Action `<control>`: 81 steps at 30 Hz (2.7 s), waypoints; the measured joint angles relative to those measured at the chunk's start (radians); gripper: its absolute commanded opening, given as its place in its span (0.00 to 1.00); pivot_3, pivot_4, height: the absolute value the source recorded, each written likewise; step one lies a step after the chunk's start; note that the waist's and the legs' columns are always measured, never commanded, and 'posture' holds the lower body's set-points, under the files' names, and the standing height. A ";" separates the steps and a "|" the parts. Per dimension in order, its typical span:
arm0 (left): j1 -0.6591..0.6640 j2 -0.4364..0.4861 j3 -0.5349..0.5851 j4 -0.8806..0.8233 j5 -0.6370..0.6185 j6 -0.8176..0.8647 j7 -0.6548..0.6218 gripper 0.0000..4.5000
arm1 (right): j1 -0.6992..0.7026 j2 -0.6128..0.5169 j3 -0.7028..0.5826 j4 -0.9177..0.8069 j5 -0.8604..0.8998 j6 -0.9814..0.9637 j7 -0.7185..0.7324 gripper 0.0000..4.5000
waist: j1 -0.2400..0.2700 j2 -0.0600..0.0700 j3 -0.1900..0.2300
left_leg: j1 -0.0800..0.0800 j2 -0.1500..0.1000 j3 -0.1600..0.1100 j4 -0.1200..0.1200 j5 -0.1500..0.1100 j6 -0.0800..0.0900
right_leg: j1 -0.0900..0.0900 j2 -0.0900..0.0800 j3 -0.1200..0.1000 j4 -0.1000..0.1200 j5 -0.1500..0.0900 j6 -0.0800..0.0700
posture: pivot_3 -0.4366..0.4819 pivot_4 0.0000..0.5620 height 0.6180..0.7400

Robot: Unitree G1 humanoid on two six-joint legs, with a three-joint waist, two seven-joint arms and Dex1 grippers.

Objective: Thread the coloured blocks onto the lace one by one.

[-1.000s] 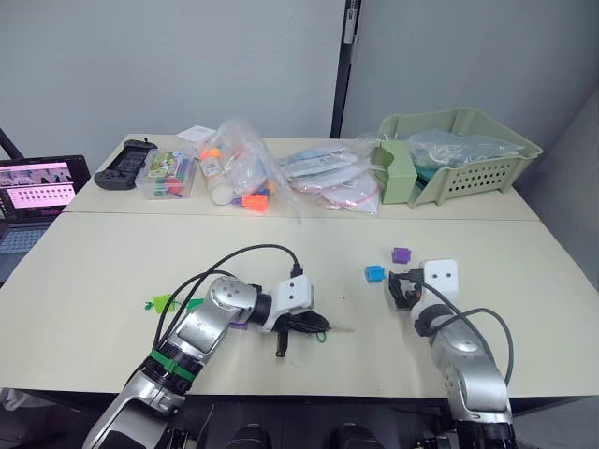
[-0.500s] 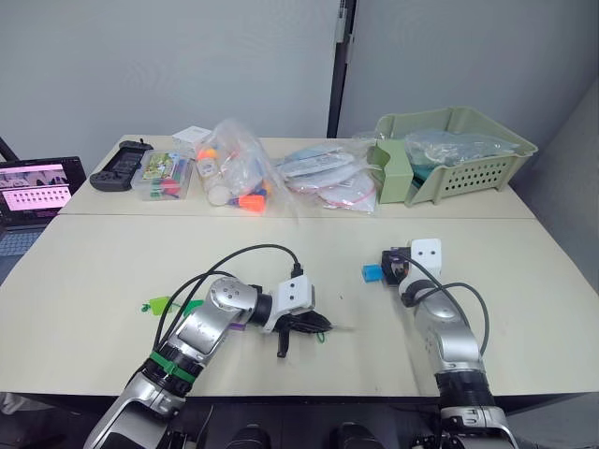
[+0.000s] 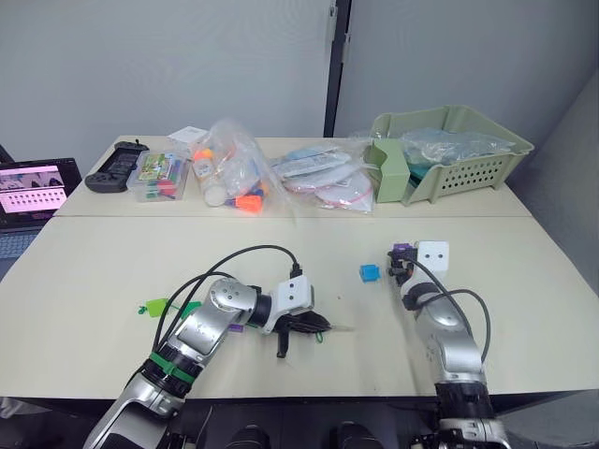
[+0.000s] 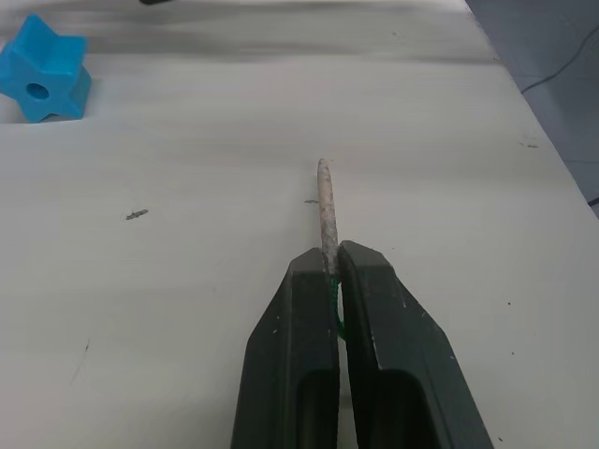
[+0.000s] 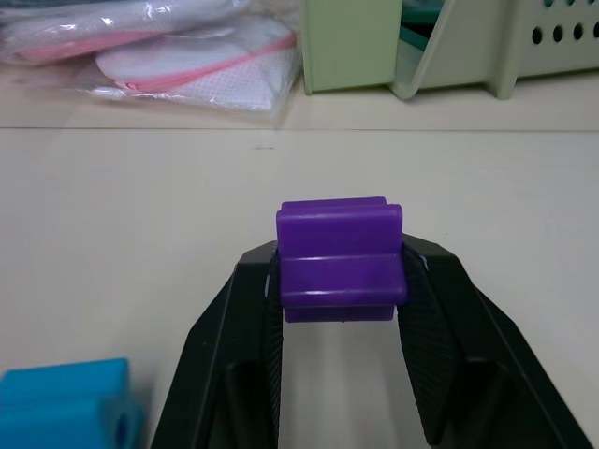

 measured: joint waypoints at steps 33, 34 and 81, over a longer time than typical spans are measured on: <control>0.011 0.038 0.019 -0.035 -0.021 0.024 -0.018 0.00 | 0.563 0.113 0.374 -0.736 -0.029 0.518 -0.128 0.88 | 0.028 0.002 -0.002 | -0.008 0.000 -0.002 -0.005 0.000 0.000 | -0.013 0.002 -0.004 0.005 -0.006 -0.005 | 0.48 0.27 1.00; 0.011 0.038 0.019 -0.035 -0.021 0.024 -0.018 0.00 | 0.553 0.105 0.364 -0.744 -0.029 0.518 -0.121 0.95 | 0.028 0.002 -0.002 | -0.008 0.000 -0.002 -0.005 0.000 0.000 | -0.013 0.002 -0.004 0.005 -0.006 -0.005 | 0.48 0.27 1.00; 0.052 0.044 0.014 -0.168 -0.034 0.115 0.084 0.00 | -0.125 -0.637 0.422 0.063 0.067 -0.103 1.163 0.30 | 0.024 -0.001 0.000 | 0.004 0.000 0.001 0.001 0.000 0.000 | 0.003 0.001 -0.002 0.000 -0.005 -0.003 | 0.48 0.27 1.00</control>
